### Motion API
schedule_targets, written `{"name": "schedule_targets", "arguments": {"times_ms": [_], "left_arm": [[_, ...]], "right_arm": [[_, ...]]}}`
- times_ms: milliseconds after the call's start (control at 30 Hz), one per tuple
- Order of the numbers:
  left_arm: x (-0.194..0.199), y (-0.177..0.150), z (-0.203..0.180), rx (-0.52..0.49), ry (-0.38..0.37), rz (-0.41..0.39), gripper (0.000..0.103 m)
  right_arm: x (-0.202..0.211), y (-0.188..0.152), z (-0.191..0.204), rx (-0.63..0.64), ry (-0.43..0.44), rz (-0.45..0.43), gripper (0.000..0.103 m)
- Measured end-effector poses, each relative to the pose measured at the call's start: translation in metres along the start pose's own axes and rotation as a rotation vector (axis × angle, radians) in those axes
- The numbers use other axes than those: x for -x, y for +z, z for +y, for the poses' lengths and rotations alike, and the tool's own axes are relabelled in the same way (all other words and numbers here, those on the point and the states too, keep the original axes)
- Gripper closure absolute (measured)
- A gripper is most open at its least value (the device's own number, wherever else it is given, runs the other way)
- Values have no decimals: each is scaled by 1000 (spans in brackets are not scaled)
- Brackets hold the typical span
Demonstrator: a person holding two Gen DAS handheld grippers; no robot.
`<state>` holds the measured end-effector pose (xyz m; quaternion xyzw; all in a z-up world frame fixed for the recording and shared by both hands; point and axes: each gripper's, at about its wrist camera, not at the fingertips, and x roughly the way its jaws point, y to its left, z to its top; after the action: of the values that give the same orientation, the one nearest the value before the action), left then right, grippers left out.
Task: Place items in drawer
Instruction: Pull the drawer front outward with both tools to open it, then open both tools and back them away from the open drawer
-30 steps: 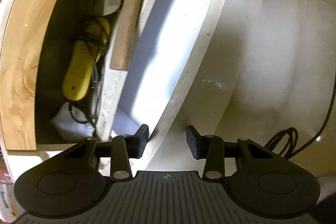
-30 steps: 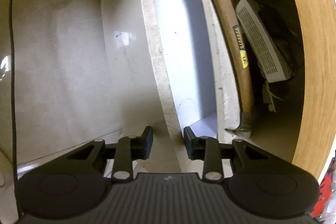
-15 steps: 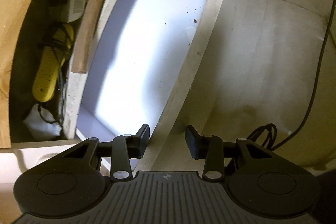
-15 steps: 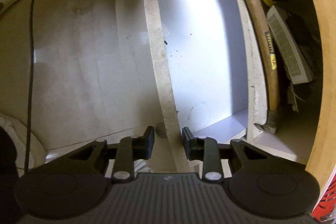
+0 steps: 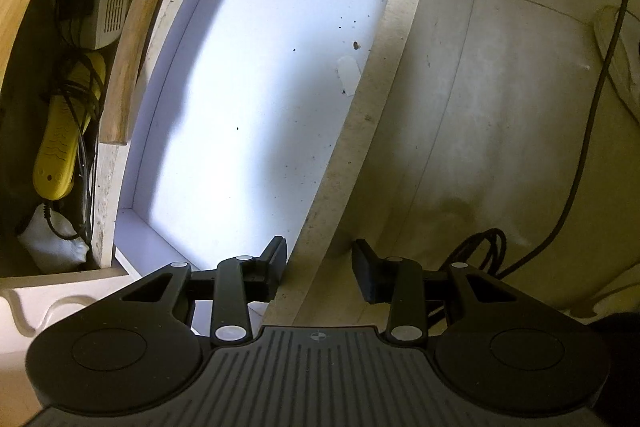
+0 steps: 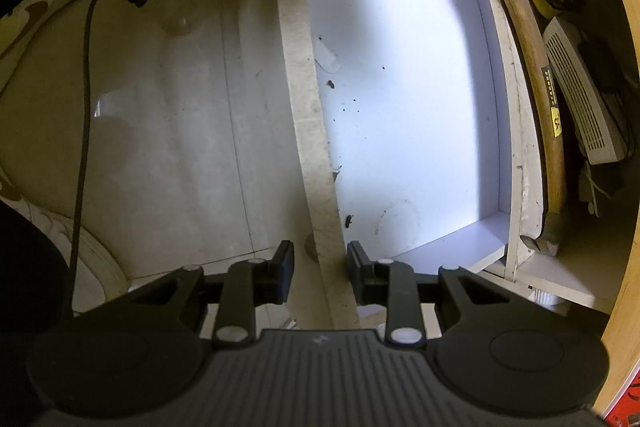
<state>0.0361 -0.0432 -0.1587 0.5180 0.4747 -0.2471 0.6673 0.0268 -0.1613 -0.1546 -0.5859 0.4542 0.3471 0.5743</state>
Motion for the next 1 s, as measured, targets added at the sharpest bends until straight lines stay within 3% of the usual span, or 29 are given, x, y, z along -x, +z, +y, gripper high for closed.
{"name": "schedule_targets", "arguments": {"times_ms": [300, 367, 400, 433, 467, 533, 1000], "left_arm": [[5, -1, -6, 11, 10, -2, 67], [7, 0, -6, 8, 3, -9, 64], [8, 1, -7, 7, 2, -10, 56], [9, 2, -8, 6, 7, -13, 42], [10, 2, -9, 6, 24, -19, 37], [11, 3, -10, 3, 49, -28, 29], [25, 6, -7, 84, 62, -53, 29]], "right_arm": [[0, -1, -3, -33, 10, -6, 72], [1, -1, -5, -55, 19, -11, 67], [1, 0, -5, -69, 25, -17, 59], [2, 0, -5, -83, 31, -23, 37], [3, 1, -4, -90, 29, -33, 11], [7, 3, 0, -81, 8, -66, 1], [19, 7, -7, -192, 3, -112, 1]]}}
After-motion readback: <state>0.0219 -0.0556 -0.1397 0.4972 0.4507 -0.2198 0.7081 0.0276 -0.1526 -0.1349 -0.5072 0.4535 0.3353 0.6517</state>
